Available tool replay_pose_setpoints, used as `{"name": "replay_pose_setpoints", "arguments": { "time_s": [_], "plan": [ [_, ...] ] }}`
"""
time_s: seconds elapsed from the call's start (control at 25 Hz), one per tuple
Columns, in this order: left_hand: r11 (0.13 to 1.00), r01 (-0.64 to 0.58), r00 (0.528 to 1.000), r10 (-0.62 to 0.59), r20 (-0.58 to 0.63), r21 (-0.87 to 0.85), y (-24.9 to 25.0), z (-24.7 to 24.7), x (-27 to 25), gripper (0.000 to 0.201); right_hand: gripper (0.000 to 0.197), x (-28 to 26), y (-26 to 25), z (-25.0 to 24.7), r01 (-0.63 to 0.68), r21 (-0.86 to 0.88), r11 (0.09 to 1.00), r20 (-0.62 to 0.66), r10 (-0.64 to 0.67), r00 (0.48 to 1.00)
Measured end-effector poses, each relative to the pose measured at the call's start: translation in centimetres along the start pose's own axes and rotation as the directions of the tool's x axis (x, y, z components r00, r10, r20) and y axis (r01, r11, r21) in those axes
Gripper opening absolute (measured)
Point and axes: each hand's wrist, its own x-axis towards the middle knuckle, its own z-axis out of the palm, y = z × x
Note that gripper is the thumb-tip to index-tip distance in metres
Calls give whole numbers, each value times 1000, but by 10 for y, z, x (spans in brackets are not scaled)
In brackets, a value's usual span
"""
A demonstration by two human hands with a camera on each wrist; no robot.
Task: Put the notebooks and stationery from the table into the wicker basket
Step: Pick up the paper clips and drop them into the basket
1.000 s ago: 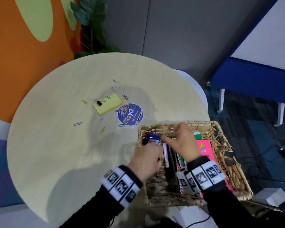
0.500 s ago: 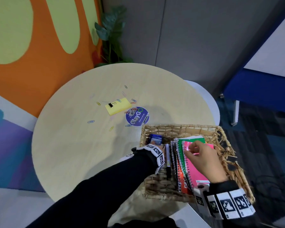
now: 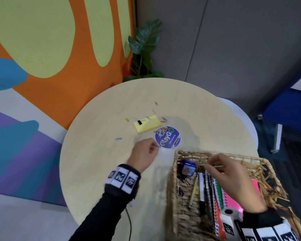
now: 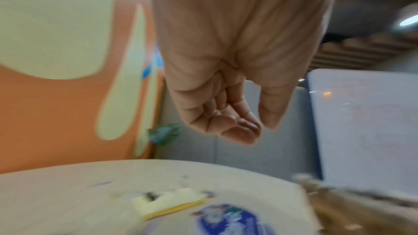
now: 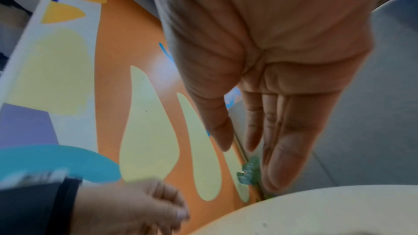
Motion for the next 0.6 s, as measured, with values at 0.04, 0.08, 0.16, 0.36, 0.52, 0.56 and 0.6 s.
{"name": "replay_pose_setpoints", "arguments": {
  "time_s": [0.04, 0.08, 0.16, 0.36, 0.52, 0.56, 0.6],
  "plan": [
    [998, 66, 994, -65, -83, 4, -26, -11, 4, 9, 5, 8, -17, 7, 33, 43, 999, 18, -33, 999],
    [993, 120, 981, -115, -153, 20, -53, -22, 10, 10, 5, 18, -34, 18, 58, 71, 996, 40, -61, 997],
    [979, 195, 958, -177, -224, 64, -98, -38, 26, 13, 4, 38, -62, 47, 93, 98, 991, 91, -102, 991],
    [953, 271, 953, -245, -179, 138, -159, -48, 83, 20, 7, 83, -86, 144, 29, -2, 1000, 247, -28, 969],
    [935, 268, 963, -268, -31, 233, -174, -47, 113, 19, 12, 104, -70, 196, -35, -126, 991, 274, 69, 959],
    [932, 278, 959, -284, -11, 234, -176, -48, 118, 18, 13, 107, -66, 204, -49, -143, 988, 279, 88, 956],
    [927, 288, 954, -298, 7, 241, -177, -48, 123, 18, 14, 111, -62, 211, -65, -163, 985, 279, 109, 954]
  ]
}}
